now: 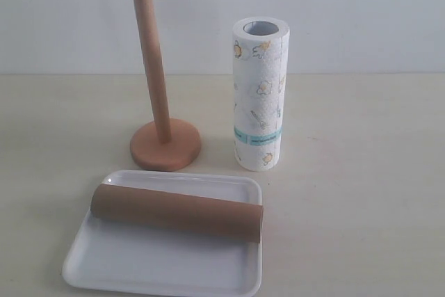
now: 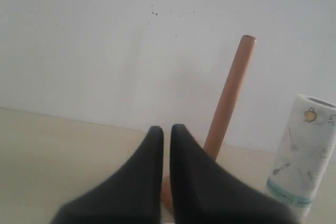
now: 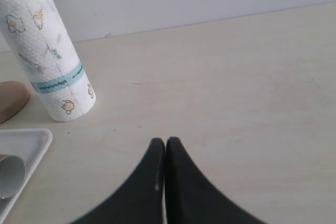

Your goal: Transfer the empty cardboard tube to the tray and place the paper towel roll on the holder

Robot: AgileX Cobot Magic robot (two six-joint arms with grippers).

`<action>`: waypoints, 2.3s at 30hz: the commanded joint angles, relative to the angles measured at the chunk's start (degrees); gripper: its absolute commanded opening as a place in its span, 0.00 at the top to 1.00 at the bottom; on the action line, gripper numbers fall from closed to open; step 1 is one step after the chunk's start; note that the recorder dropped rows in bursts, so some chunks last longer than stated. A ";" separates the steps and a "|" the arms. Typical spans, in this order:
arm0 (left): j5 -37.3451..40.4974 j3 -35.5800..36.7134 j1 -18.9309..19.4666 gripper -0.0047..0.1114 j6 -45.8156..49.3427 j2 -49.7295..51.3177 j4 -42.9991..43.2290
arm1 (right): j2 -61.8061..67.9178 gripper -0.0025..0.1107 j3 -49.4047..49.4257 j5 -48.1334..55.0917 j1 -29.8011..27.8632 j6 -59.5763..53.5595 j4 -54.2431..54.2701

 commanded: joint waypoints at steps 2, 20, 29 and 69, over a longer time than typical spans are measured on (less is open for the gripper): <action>5.38 0.25 3.18 0.92 5.99 -0.18 0.08 | -0.28 0.98 -0.04 -0.39 0.11 -0.16 -0.31; 19.97 0.25 3.62 0.92 15.95 -0.18 -0.26 | -0.28 0.98 -0.04 -0.39 0.11 -0.02 -0.30; 19.97 0.25 3.62 0.92 15.95 -0.18 -0.26 | -0.28 0.98 -0.04 -0.39 0.11 -0.02 -0.30; 19.97 0.25 3.62 0.92 15.95 -0.18 -0.26 | 30.00 0.98 -42.87 -22.39 0.11 -2.78 -1.02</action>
